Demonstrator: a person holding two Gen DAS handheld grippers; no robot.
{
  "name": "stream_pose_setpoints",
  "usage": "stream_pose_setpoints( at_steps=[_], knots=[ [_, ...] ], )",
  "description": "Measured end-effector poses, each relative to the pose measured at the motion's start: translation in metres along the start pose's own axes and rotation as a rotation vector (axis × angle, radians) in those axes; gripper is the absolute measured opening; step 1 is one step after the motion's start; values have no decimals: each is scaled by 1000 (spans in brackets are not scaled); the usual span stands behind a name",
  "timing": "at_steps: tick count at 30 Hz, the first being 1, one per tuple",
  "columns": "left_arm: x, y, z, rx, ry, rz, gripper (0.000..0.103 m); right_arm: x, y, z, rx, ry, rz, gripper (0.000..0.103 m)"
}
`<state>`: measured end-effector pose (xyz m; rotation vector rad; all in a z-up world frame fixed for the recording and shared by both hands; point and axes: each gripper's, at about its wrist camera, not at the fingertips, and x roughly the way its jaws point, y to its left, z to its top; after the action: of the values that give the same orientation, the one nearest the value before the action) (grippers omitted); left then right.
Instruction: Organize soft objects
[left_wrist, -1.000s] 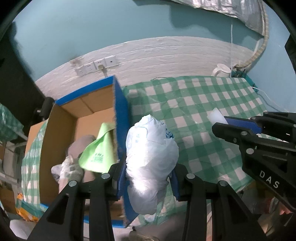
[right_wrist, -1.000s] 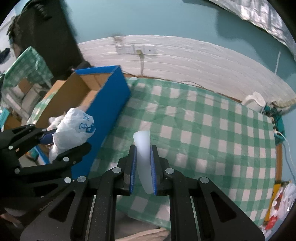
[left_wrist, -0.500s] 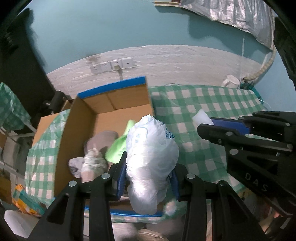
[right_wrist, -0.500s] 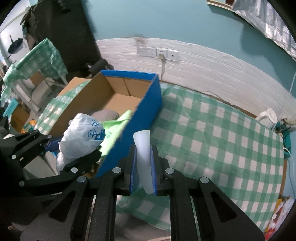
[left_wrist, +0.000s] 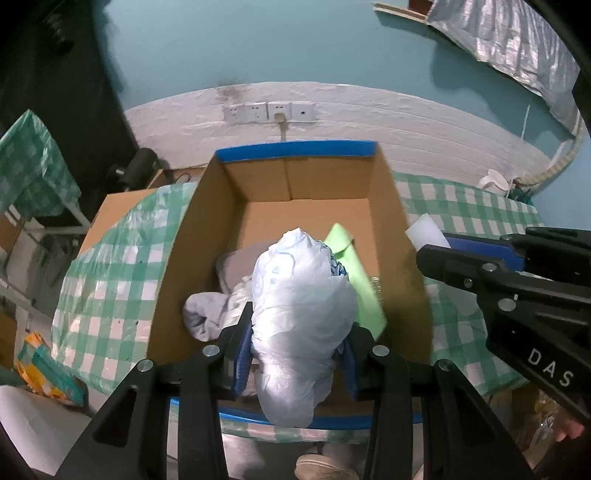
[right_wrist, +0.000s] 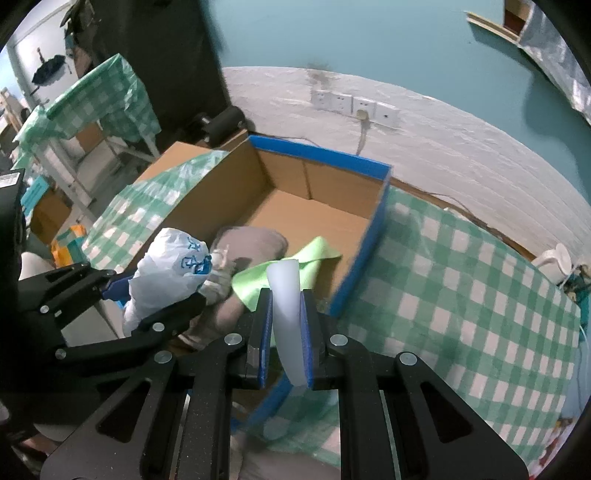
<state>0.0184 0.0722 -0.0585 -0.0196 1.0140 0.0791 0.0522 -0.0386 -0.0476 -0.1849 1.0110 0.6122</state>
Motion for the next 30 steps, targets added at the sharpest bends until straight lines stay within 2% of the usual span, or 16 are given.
stream_pose_setpoints(
  at_steps=[11, 17, 22, 26, 30],
  knots=[
    [22, 29, -8, -46, 48, -1, 41, 30, 13, 9, 3, 54, 16, 13],
    [29, 35, -10, -68, 78, -27, 42, 39, 15, 9, 3, 70, -3, 17],
    [27, 32, -10, -52, 72, -17, 46, 40, 15, 10, 10, 66, -13, 19],
    [24, 31, -10, -45, 67, -2, 61, 35, 13, 10, 15, 50, -19, 31],
    [19, 32, -8, -46, 54, 5, 72, 28, 10, 10, 24, 37, -22, 33]
  ],
)
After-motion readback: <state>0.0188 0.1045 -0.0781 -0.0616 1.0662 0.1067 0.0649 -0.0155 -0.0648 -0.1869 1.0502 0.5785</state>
